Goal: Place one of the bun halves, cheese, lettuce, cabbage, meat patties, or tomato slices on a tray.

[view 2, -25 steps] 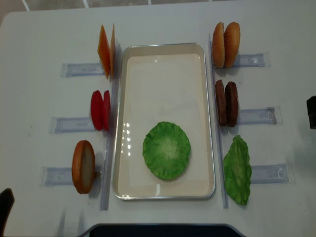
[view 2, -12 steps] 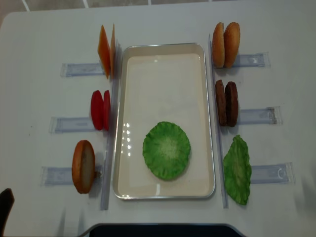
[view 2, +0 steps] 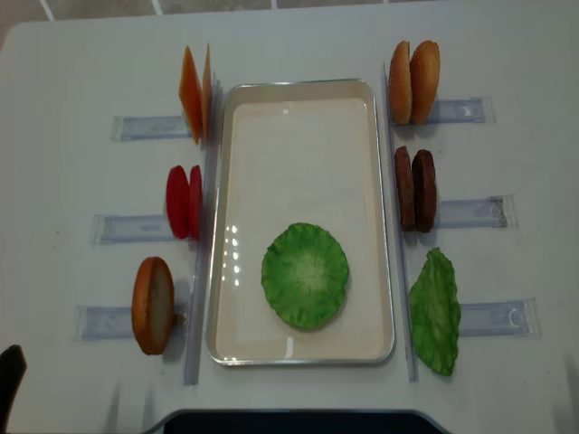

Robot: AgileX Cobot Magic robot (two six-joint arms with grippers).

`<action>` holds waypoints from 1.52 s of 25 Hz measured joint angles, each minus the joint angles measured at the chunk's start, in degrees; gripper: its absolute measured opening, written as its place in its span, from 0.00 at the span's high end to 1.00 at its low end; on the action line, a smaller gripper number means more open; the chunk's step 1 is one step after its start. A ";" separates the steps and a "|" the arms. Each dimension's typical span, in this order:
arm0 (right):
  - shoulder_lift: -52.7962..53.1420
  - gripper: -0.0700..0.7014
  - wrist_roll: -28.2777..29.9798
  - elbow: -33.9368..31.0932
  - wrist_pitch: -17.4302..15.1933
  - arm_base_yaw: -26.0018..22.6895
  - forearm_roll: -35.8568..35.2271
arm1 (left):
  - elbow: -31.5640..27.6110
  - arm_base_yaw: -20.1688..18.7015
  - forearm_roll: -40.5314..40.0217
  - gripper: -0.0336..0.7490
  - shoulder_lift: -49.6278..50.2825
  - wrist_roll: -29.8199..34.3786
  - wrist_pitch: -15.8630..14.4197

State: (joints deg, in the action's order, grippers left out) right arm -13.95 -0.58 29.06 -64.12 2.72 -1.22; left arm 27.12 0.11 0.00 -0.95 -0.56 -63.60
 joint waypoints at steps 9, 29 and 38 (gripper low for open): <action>13.46 0.22 -0.06 -0.51 -0.74 0.00 0.00 | 0.00 0.00 0.00 0.46 0.00 0.00 0.00; 14.35 0.22 -0.06 -0.55 -0.74 0.00 -0.05 | 0.00 0.00 0.00 0.46 0.00 0.00 0.00; 14.35 0.22 -0.06 -0.55 -0.74 0.00 -0.05 | 0.00 0.00 0.00 0.46 0.00 0.00 0.00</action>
State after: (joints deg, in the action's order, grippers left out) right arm 0.40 -0.63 28.50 -64.86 2.72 -1.27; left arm 27.12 0.11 0.00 -0.95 -0.56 -63.60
